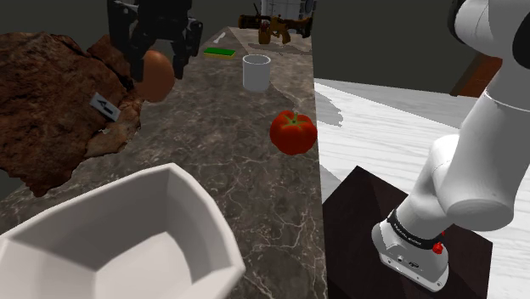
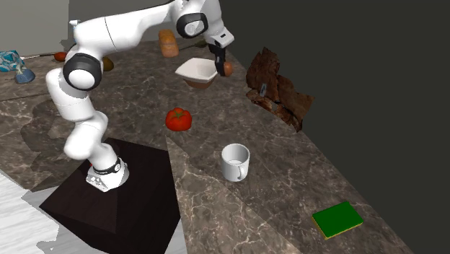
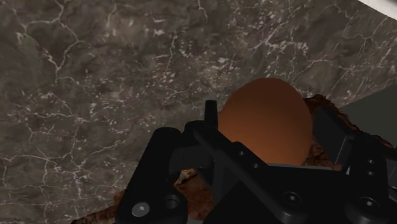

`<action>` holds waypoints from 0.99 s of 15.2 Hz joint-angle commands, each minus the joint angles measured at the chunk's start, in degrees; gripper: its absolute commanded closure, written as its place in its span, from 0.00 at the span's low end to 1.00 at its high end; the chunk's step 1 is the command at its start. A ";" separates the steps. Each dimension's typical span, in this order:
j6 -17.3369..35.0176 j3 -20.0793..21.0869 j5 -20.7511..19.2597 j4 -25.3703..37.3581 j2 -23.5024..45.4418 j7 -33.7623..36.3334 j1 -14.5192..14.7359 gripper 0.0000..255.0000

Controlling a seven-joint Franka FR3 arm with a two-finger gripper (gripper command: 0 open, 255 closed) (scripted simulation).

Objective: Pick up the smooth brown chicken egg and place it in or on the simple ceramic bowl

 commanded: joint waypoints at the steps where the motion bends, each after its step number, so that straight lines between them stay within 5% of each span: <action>1: 0.42 0.95 -0.27 -1.55 -1.58 2.33 1.23 1.00; 15: 3.55 9.50 -5.34 -4.99 -3.94 21.04 11.00 1.00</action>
